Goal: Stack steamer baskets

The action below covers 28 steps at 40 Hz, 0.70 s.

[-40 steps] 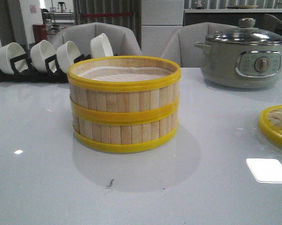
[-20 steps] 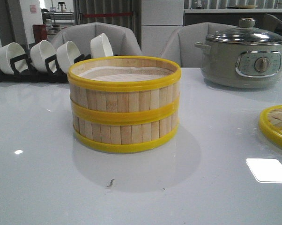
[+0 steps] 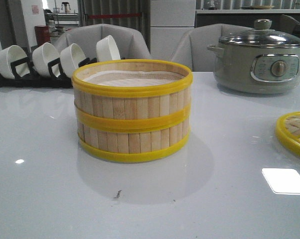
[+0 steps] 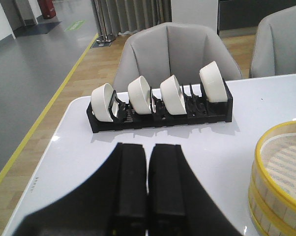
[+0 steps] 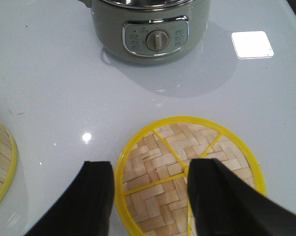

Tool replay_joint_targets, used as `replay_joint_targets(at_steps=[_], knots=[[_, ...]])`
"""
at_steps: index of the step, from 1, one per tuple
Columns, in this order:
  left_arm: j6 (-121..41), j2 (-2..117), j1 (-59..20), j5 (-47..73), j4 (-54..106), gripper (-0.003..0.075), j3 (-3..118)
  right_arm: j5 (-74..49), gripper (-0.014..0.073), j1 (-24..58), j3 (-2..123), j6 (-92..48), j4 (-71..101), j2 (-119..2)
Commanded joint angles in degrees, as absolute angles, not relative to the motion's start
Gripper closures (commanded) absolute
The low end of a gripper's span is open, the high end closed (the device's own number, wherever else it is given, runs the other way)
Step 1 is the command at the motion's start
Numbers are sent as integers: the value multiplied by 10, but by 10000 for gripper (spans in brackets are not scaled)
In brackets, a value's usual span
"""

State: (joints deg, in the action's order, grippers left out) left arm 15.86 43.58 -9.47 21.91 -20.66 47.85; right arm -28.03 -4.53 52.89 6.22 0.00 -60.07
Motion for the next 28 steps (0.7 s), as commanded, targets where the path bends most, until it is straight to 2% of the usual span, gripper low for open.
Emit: replay_joint_targets(at_steps=[1,28], knots=[[159,434,-99,178,-212,634,500,-236,151,-45,545,58,-6,-593],[159,434,-104,161,-196,634,452,-244,151,-45,545,58,-6,-593]])
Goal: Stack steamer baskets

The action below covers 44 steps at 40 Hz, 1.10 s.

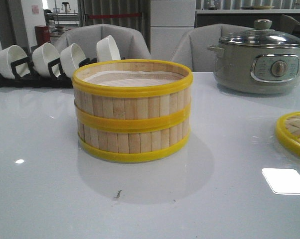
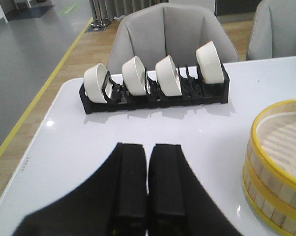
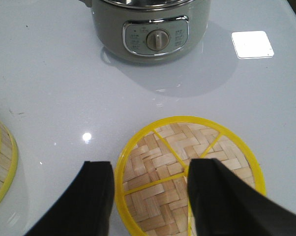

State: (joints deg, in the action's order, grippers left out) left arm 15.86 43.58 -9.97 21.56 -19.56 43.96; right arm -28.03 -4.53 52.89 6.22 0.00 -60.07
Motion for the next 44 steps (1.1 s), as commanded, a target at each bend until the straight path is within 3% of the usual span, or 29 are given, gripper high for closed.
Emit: replay_joint_targets(at_steps=[1,44], knots=[[159,434,-104,160,-196,634,452,-244,151,-45,545,58,-6,-593],[159,434,-104,139,-196,634,452,-245,151,-45,545,58,-6,-593]])
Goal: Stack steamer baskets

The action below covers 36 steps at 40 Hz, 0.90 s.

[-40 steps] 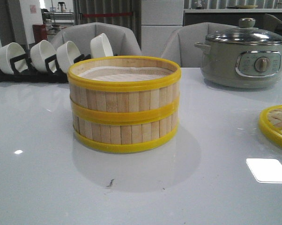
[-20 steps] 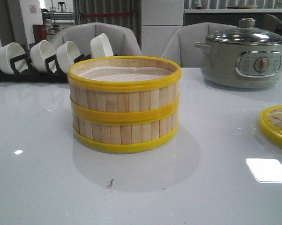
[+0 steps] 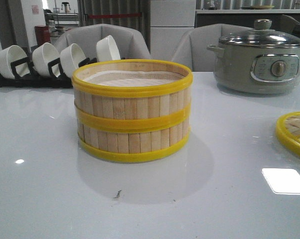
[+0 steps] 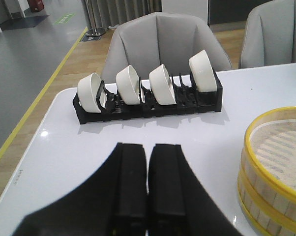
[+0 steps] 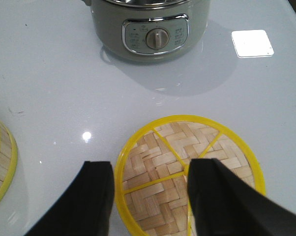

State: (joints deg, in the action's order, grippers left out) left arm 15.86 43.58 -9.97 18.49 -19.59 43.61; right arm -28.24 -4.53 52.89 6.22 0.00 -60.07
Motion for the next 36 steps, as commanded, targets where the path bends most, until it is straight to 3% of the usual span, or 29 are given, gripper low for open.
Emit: replay_joint_targets(at_steps=[1,36], knots=[[159,434,-104,139,-196,634,452,-245,151,-45,545,58,-6,-593],[159,434,-104,137,-196,634,452,-270,151,-45,545,58,-6,-593]])
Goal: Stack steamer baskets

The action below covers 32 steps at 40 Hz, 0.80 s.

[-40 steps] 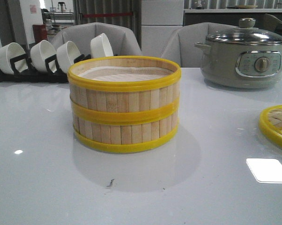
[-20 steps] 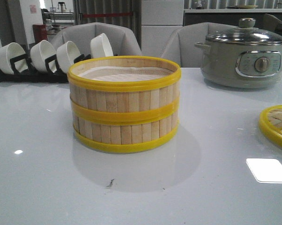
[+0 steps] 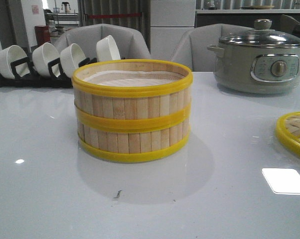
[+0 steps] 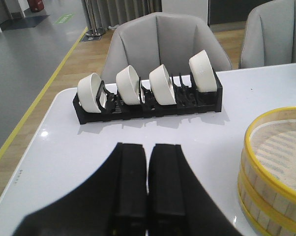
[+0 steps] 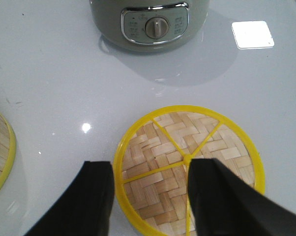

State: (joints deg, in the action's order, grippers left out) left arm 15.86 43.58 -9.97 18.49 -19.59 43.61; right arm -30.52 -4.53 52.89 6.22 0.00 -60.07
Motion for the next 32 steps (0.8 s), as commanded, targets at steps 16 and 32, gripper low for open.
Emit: replay_joint_targets(at_steps=[16,32], knots=[[159,434,-104,142,-196,634,452,-338,151,-45,594,58,-7,-672],[159,434,-104,150,-196,634,452,-352,151,-46,661,58,-16,-791]])
